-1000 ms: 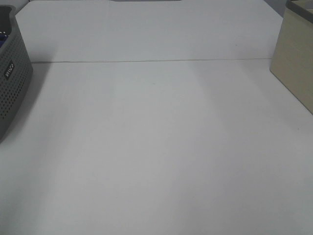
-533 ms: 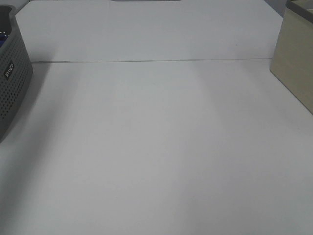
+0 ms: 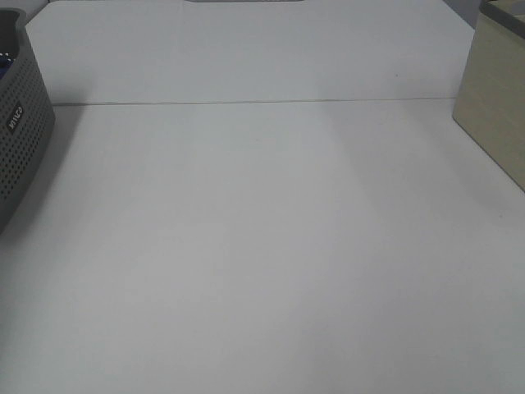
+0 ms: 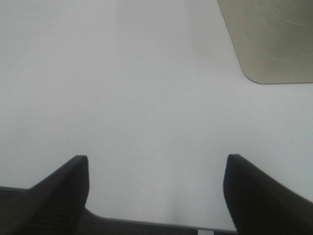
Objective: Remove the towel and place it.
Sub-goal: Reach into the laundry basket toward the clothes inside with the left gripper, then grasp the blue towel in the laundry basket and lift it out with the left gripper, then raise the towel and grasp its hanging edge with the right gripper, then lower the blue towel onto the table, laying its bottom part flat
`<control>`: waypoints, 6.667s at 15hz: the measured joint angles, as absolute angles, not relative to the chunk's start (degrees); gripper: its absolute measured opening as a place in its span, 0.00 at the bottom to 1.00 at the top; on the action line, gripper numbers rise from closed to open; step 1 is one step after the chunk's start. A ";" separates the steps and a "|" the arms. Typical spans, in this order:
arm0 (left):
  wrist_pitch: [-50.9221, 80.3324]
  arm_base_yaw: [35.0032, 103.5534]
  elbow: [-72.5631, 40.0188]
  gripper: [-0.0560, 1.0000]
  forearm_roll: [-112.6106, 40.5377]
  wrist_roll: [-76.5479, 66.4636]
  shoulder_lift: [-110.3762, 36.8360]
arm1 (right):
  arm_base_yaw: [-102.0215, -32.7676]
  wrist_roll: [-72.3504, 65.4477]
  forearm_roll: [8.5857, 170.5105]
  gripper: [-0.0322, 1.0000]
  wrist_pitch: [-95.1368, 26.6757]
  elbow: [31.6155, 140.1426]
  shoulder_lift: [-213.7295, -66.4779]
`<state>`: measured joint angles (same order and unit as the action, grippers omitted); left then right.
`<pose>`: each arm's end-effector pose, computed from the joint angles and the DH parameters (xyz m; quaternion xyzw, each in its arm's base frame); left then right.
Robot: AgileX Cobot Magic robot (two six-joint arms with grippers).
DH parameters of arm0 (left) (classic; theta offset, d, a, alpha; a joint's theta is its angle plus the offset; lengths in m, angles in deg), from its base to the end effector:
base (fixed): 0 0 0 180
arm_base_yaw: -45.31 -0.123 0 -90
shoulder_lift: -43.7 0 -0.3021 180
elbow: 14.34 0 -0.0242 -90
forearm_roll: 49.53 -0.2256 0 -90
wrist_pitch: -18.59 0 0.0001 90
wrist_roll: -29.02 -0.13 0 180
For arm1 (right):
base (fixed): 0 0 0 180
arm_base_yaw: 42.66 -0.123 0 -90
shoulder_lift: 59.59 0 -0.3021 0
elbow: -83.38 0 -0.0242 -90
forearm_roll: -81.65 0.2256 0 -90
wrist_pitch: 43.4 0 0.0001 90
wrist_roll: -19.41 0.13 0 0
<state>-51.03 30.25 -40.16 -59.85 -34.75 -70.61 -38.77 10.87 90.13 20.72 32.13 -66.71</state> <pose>0.3782 0.1244 0.3098 0.4167 0.8847 0.1886 0.0898 -0.0102 0.0180 0.2305 -0.0392 0.8734 0.0215 0.4849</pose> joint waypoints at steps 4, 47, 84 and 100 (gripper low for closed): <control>-47.07 26.18 -42.28 0.97 -59.85 -39.97 -79.55 | -38.77 10.87 90.13 0.76 20.72 32.13 -66.71; -50.91 49.73 -55.63 0.05 -55.15 -32.40 -55.72 | -38.77 10.87 90.48 0.76 20.60 32.13 -66.71; -51.77 91.04 -55.63 0.05 -59.62 -28.68 -51.76 | -68.62 -97.64 181.29 0.68 14.41 60.49 -165.54; -49.31 91.04 -55.63 0.05 -58.70 -28.39 -54.23 | -67.24 -59.89 161.35 0.05 -0.37 68.06 -158.38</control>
